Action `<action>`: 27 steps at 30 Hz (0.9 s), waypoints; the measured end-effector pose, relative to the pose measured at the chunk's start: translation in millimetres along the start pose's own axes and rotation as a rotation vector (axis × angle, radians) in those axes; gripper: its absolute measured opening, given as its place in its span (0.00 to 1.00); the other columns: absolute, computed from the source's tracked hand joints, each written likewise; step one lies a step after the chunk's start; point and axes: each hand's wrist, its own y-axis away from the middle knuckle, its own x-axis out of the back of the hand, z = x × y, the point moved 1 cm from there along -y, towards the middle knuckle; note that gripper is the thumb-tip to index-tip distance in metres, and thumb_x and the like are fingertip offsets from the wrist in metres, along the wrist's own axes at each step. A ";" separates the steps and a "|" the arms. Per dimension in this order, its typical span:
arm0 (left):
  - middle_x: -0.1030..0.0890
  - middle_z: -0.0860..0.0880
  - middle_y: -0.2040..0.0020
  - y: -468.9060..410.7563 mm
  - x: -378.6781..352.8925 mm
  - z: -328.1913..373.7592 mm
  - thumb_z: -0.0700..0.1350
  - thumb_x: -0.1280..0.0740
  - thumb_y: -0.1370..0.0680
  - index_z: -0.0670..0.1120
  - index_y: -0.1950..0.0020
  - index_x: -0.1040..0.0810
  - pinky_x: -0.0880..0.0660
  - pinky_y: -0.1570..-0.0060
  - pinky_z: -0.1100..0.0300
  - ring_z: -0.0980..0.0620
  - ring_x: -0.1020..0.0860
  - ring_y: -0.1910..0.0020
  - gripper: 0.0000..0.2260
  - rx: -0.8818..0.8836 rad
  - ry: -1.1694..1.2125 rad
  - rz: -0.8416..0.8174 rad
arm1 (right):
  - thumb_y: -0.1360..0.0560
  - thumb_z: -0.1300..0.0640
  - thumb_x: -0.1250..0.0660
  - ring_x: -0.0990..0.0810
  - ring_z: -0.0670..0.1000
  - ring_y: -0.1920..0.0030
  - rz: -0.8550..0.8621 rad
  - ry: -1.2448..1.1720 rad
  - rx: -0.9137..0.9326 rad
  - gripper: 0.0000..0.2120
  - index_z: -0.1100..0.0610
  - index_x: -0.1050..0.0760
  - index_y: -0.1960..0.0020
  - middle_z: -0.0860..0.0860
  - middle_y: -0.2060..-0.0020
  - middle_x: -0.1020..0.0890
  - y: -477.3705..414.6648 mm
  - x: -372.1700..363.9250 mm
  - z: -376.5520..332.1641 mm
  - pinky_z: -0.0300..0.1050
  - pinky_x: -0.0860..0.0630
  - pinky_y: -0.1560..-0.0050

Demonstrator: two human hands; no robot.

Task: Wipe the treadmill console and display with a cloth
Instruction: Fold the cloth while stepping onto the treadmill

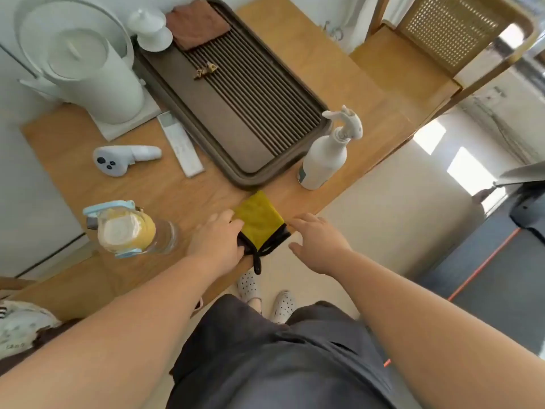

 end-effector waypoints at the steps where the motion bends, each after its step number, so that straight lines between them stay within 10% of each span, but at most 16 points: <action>1: 0.32 0.49 0.26 -2.9 0.2 -1.9 0.53 0.34 0.21 0.52 0.29 0.26 0.30 0.35 0.45 0.44 0.32 0.29 0.20 -0.019 -0.029 0.021 | 0.16 0.50 0.38 0.35 0.57 0.25 -0.024 0.005 0.031 0.26 0.46 0.39 0.19 0.47 0.22 0.35 -4.4 -1.1 -0.7 0.55 0.32 0.26; 9: 0.17 0.43 0.47 -13.7 -5.0 -10.4 0.38 0.26 0.28 0.44 0.54 0.13 0.24 0.50 0.45 0.38 0.20 0.48 0.05 -0.034 -0.013 0.172 | 0.16 0.51 0.39 0.29 0.54 0.37 -0.004 0.168 0.198 0.17 0.46 0.26 0.27 0.47 0.34 0.23 -45.6 -5.3 8.2 0.50 0.27 0.36; 16: 0.18 0.48 0.40 -2.1 1.0 1.4 0.39 0.31 0.23 0.47 0.46 0.13 0.26 0.44 0.49 0.43 0.23 0.41 0.09 0.138 0.266 0.210 | 0.16 0.54 0.40 0.26 0.54 0.44 -0.032 0.231 0.306 0.13 0.51 0.18 0.39 0.49 0.46 0.19 -64.6 3.1 14.3 0.51 0.25 0.42; 27: 0.19 0.59 0.54 36.3 55.0 26.5 0.36 0.29 0.25 0.51 0.50 0.16 0.29 0.51 0.73 0.63 0.23 0.53 0.10 0.204 0.675 0.422 | 0.19 0.57 0.32 0.23 0.43 0.52 0.091 -0.446 0.275 0.04 0.48 0.22 0.49 0.43 0.54 0.20 -4.1 50.4 12.4 0.39 0.26 0.50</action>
